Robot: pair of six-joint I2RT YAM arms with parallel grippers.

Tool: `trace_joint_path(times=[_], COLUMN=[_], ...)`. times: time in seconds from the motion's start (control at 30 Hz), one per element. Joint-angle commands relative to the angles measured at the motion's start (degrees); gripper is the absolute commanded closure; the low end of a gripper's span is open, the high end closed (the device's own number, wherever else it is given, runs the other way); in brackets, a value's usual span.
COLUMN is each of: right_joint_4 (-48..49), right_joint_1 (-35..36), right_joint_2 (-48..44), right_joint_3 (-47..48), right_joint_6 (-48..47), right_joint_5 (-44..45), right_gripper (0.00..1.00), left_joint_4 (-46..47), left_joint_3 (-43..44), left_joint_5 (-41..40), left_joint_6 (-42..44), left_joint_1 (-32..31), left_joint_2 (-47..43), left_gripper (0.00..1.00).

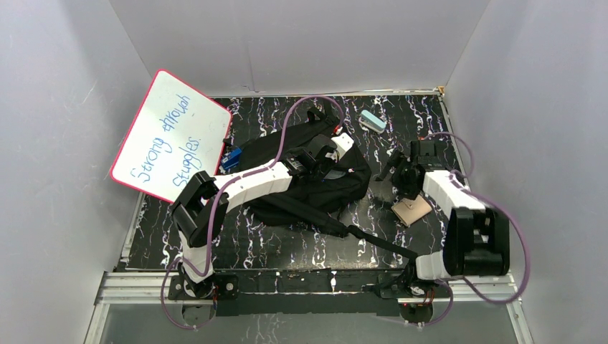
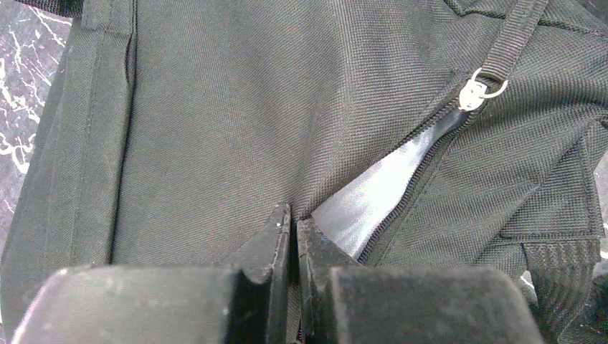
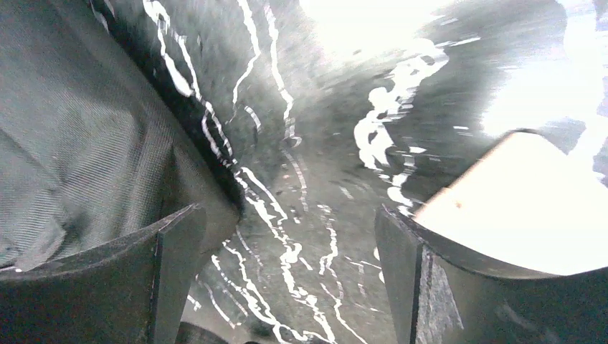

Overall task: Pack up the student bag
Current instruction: Pick up the personal item from the center of the board.

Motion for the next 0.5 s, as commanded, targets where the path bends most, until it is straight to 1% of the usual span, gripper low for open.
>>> trace_joint_path(times=[0.0, 0.1, 0.17, 0.23, 0.3, 0.4, 0.47], right_joint_4=[-5.23, -7.97, -8.80, -9.88, -10.13, -8.74, -8.01], right_joint_1=[-0.13, -0.10, -0.33, -2.77, -7.90, -17.83, -22.28], right_joint_2=[-12.25, -19.93, -24.61, -27.15, -27.61, -27.45, -27.46], right_joint_3=[1.70, -1.07, -3.69, -5.76, -6.97, -9.01, -10.17], right_joint_6=[2.29, 7.23, 9.30, 9.99, 9.30, 7.21, 6.52], right_joint_5=[21.21, 30.45, 34.08, 34.04, 29.97, 19.84, 14.80], right_gripper=[0.04, 0.02, 0.02, 0.03, 0.04, 0.05, 0.06], left_joint_4=[-0.35, -0.38, -0.43, -0.50, -0.64, -0.82, -0.84], left_joint_3=[-0.16, -0.14, -0.06, -0.10, 0.03, 0.12, 0.16], left_joint_5=[-0.03, 0.13, 0.15, 0.37, 0.70, 1.23, 1.38], left_joint_6=[0.09, 0.25, 0.25, 0.25, 0.03, -0.12, -0.17], left_joint_1=[0.15, 0.20, 0.15, 0.17, 0.18, 0.18, 0.19], left_joint_2=[-4.44, -4.44, -4.37, -4.30, -4.26, -4.26, -4.26], left_gripper=[1.00, 1.00, 1.00, 1.00, 1.00, 1.00, 1.00])
